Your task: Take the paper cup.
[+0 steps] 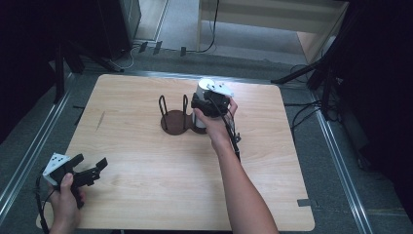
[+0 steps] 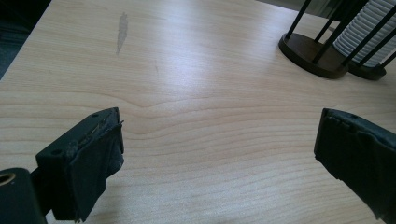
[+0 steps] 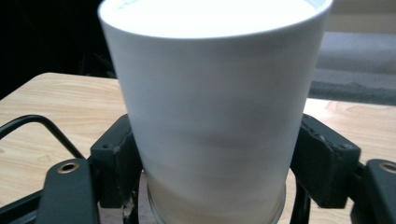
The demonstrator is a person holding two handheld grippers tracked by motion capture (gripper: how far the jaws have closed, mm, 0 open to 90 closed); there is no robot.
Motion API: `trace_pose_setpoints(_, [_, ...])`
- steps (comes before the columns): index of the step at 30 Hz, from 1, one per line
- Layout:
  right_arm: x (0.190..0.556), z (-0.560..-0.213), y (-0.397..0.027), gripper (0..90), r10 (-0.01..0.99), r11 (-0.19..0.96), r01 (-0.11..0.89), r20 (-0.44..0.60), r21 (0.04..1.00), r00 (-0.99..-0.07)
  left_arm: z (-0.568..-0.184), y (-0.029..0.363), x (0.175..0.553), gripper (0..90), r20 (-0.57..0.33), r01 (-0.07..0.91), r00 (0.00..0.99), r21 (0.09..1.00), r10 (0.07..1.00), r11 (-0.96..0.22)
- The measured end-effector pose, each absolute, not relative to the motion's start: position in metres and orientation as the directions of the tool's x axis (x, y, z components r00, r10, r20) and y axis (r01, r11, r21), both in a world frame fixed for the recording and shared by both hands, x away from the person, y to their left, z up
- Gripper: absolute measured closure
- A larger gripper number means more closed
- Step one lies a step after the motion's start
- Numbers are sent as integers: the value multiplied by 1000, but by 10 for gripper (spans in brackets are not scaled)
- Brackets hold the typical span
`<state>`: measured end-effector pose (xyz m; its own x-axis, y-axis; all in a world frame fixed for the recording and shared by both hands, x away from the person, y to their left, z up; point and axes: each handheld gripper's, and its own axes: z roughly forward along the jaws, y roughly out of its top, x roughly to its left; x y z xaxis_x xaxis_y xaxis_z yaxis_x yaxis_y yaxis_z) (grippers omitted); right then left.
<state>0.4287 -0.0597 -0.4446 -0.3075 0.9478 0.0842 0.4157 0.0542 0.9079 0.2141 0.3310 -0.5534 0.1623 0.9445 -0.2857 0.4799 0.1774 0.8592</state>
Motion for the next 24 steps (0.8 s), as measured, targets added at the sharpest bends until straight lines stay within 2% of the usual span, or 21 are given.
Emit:
trace_pose_setpoints(6, [427,-444,-57,256,950,82,389,47,918,-310,-553,331,214,19,-286,480,163,859,944,177])
trace_pose_setpoints(24, [425,-434,-60,264,946,89,366,37,926,-323,-553,331,214,19,-285,479,163,860,945,177])
